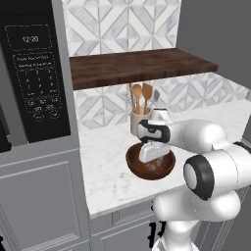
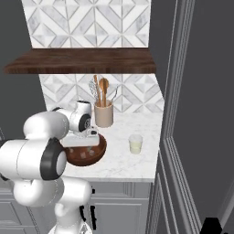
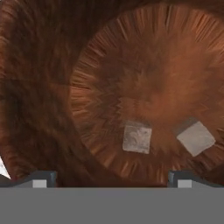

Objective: Grab a lemon wedge from the fridge and one ice cube from the ice bowl, and put them in the glass of lemonade.

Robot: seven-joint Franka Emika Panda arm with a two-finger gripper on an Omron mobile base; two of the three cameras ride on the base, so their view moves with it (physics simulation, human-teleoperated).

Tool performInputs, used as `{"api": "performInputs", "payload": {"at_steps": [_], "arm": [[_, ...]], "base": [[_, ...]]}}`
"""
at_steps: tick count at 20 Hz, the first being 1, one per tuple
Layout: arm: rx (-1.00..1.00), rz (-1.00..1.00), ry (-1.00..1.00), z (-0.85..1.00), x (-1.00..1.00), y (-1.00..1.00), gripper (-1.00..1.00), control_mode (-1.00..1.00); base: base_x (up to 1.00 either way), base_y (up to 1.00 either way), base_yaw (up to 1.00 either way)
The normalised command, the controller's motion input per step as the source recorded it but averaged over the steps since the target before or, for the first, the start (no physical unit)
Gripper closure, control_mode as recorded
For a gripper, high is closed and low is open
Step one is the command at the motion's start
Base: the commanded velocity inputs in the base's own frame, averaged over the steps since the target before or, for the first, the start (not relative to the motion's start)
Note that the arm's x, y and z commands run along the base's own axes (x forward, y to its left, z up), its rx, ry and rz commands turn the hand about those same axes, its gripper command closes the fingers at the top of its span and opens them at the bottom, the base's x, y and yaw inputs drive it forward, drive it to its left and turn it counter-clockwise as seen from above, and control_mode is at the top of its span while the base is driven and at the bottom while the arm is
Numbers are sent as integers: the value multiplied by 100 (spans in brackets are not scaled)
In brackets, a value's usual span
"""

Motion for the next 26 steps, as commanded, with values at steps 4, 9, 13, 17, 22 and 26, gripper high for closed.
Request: {"api": "performInputs", "payload": {"at_steps": [4,9,13,17,22,26], "arm": [[0,-1,0,-9,25,0,-100,-100],[0,-2,0,-5,8,0,-100,-100],[0,-1,0,-39,0,0,-100,-100],[0,-2,0,-43,0,0,-100,-100],[0,0,0,-20,0,0,-100,-100],[0,0,0,-12,-12,0,-100,-100]], "base": [[0,0,0],[0,0,0],[0,0,0],[0,0,0],[0,0,0],[0,0,0]]}}
